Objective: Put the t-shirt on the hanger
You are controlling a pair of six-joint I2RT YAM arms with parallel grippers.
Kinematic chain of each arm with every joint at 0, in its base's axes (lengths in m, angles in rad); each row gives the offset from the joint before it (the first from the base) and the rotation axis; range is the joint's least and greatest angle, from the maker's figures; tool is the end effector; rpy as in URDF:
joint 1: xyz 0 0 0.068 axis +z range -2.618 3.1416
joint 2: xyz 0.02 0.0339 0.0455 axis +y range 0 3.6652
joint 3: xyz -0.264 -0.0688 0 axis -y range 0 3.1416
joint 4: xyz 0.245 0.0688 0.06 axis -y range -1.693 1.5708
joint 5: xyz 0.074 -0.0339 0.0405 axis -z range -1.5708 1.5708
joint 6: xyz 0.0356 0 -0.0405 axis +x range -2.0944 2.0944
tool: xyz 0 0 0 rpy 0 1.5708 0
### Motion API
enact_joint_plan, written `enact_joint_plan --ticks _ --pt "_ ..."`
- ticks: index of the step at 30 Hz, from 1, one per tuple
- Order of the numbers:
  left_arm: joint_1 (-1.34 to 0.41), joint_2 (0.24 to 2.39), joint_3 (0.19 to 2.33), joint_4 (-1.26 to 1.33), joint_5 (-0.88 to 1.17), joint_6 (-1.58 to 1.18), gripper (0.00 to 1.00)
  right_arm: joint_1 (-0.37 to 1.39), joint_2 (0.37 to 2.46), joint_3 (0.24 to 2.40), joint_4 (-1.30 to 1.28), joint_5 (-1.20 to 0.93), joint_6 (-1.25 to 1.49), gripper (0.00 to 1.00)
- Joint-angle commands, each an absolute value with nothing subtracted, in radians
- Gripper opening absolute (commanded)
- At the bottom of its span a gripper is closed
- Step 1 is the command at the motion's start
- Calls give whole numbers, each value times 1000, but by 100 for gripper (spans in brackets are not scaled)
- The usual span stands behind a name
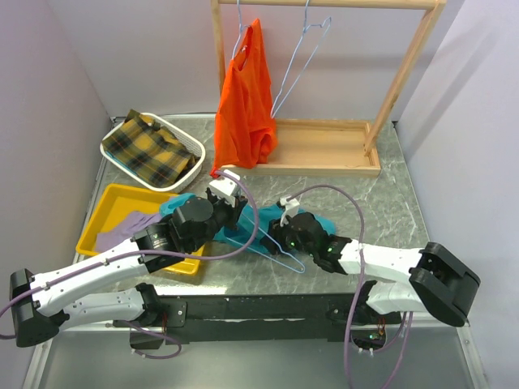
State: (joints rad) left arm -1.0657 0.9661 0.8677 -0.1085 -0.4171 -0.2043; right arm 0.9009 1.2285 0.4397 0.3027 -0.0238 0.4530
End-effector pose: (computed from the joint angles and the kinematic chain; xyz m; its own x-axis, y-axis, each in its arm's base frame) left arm 0.1210 -0.1890 0.3444 -0.2207 0.0159 -0.9752 0.5754 0.8094 -0.1171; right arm 0.1505 0.1914 0.1794 -0.6095 -0.0648 -0.7901 -0.5894 0.7036 0.3970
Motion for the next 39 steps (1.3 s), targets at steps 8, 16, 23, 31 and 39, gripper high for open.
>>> enact_joint_plan --ticks 8,16,23,31,39 --pt "-1072 951 856 -15 -551 -218 1 900 1057 460 196 155 520 0" --pt "-1072 960 851 21 -725 -224 1 859 864 437 22 167 540 0" --pt "-1072 969 850 41 -846 -232 1 821 755 446 -106 146 545 0" --pt "-1072 986 821 60 -1006 -262 1 807 675 497 -233 127 546 0" --pt "-1072 985 792 103 -1012 -265 1 796 666 571 -342 156 546 0"
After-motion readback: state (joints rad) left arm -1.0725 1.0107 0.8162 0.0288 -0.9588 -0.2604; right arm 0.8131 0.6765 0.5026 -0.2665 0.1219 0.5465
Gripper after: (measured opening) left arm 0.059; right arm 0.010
